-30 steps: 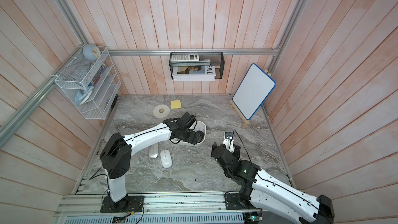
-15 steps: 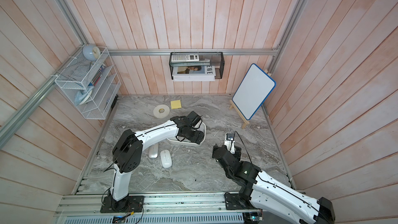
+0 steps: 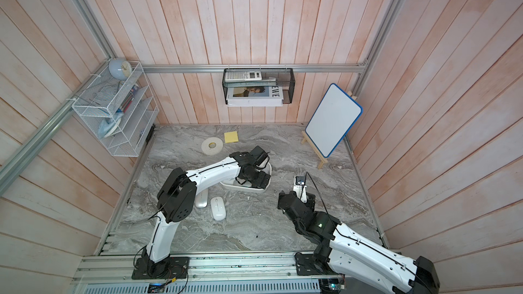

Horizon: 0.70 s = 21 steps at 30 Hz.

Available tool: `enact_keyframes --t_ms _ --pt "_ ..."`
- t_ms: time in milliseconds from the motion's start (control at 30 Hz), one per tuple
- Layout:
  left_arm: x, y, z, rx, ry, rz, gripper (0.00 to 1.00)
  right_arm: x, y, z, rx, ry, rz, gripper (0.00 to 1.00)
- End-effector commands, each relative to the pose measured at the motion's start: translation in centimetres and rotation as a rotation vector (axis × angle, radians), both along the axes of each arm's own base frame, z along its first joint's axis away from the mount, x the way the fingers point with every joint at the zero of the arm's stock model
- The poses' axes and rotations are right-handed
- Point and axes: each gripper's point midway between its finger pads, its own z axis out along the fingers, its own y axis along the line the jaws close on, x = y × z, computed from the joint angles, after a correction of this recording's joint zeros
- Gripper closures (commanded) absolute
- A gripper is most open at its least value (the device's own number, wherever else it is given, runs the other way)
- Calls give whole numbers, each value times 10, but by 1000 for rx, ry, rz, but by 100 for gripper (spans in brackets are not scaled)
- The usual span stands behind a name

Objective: Take out the mouse from the storage box
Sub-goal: Pick up the mouse from the storage box.

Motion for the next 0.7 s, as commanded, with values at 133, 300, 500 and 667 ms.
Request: enact_keyframes --t_ms 133,300,500,667 --pt "7 4 -15 54 -9 18 9 2 2 7 23 -5 -7 7" --pt "11 6 -15 60 -13 34 21 2 3 8 26 -2 -6 6" --pt "11 7 -7 47 -31 42 35 2 3 8 27 3 -9 7" --pt "12 9 7 27 -62 60 39 2 3 8 31 6 -10 6"
